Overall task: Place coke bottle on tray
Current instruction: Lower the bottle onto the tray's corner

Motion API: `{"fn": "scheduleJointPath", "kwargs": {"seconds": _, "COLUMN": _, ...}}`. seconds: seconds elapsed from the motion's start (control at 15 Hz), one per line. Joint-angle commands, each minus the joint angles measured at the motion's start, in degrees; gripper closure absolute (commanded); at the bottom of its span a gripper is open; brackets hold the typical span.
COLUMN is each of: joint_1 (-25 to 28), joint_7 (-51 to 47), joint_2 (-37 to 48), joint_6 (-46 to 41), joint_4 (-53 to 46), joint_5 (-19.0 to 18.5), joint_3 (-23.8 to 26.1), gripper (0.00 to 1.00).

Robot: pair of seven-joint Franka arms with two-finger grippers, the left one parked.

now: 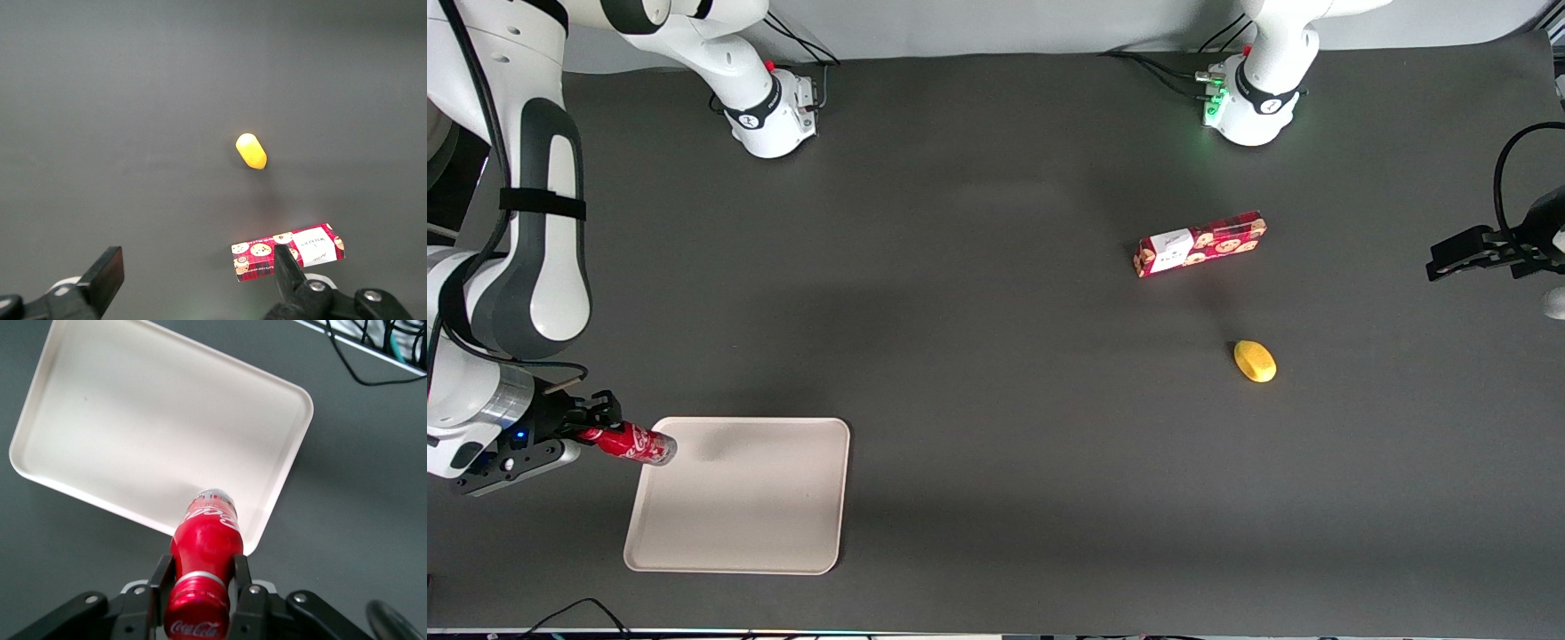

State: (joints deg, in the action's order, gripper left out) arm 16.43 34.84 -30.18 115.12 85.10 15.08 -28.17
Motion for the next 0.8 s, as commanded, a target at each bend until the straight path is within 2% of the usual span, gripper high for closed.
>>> {"fn": "scheduleJointPath", "kwargs": {"seconds": 0.0, "joint_1": -0.7, "joint_7": 6.4, "joint_2": 0.7, "joint_6": 1.4, "joint_4": 2.1, "joint_5": 3.7, "joint_3": -1.2, "gripper": 1.00}}
{"fn": "scheduleJointPath", "kwargs": {"seconds": 0.33, "joint_1": -1.7, "joint_7": 10.4, "joint_2": -1.8, "joint_6": 4.2, "joint_4": 3.1, "joint_5": 5.2, "joint_3": -1.5, "gripper": 1.00}}
{"fn": "scheduleJointPath", "kwargs": {"seconds": 0.6, "joint_1": -1.8, "joint_7": 14.8, "joint_2": -5.1, "joint_6": 7.7, "joint_4": 3.1, "joint_5": 9.6, "joint_3": -2.6, "gripper": 1.00}}
{"fn": "scheduleJointPath", "kwargs": {"seconds": 0.73, "joint_1": -1.8, "joint_7": 16.7, "joint_2": -6.4, "joint_6": 8.4, "joint_4": 2.7, "joint_5": 10.5, "joint_3": -2.6, "gripper": 1.00}}
